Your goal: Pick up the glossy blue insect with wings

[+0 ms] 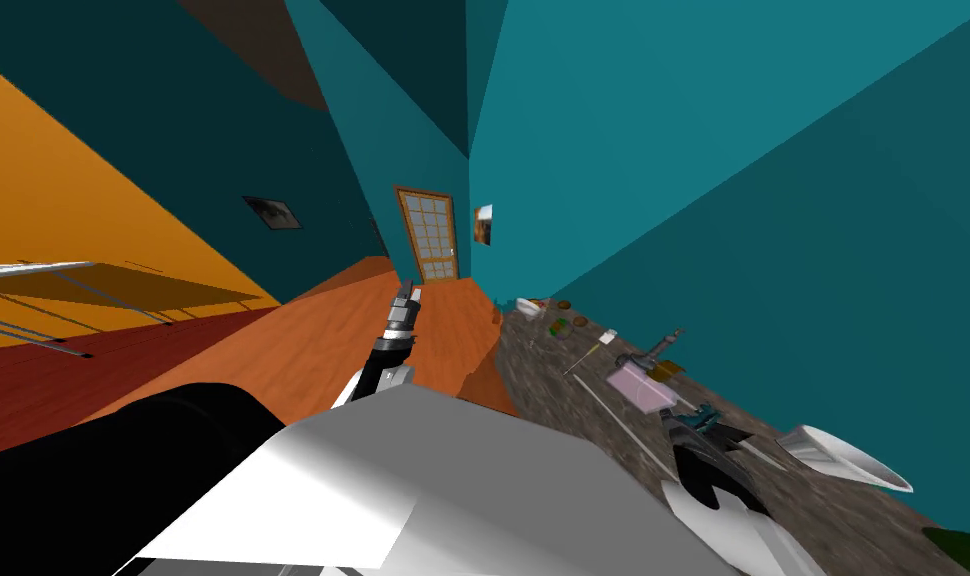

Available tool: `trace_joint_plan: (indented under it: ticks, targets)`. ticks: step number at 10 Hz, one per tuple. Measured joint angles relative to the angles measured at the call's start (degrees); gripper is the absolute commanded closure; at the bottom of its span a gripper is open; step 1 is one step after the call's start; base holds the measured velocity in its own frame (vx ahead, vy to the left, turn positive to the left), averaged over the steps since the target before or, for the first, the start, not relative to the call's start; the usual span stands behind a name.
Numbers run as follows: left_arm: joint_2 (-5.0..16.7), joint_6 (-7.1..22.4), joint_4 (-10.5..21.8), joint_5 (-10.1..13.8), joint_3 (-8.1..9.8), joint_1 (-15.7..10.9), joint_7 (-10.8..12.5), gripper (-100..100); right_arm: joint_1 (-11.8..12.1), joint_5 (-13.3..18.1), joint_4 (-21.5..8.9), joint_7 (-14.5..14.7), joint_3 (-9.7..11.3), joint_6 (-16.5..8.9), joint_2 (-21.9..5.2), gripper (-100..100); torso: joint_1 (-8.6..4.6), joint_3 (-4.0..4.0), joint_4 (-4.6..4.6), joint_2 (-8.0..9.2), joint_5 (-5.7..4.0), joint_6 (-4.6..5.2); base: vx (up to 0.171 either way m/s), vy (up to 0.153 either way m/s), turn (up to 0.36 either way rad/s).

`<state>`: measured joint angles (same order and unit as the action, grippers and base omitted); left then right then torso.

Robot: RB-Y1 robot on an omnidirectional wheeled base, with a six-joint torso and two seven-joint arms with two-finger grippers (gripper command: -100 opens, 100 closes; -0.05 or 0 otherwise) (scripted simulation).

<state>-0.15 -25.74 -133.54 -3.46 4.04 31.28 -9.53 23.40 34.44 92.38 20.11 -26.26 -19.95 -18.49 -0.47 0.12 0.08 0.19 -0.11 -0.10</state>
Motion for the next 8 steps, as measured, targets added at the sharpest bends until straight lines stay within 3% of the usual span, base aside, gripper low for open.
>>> trace_joint_plan:
  ticks: [1, 3, 5, 8]
  targets:
    - [0.00, 0.00, 0.00, 0.00, 0.00, -0.01, 0.00, 0, 1.87, 0.26, 1.60, -1.20, -1.12, -2.00, 0.82, -100, -0.04, 0.14, 0.03, 0.28, 0.00, 0.04, -0.181, -0.070, 0.447]
    - [0.00, 0.00, 0.00, 0.00, 0.00, 0.00, 0.00, 0, 1.17, 2.49, -0.34, -2.91, -4.15, -2.43, 2.32, -100, -0.01, -0.02, 0.00, -0.05, 0.00, 0.00, -0.102, -0.045, 0.428]
    - [0.00, 0.00, 0.00, 0.00, 0.01, 0.00, 0.00, 0, 3.02, 4.75, 2.07, -4.79, -6.97, -5.84, 5.48, -100, -0.05, 0.09, 0.03, 0.16, -0.01, 0.04, -0.127, -0.023, 0.429]
    - [0.00, 0.00, 0.00, 0.00, 0.01, 0.01, 0.00, 0, 4.39, 7.30, 1.34, -7.93, -11.73, -7.95, 7.69, -100, -0.06, 0.12, 0.04, 0.22, 0.00, 0.12, -0.144, -0.015, 0.421]
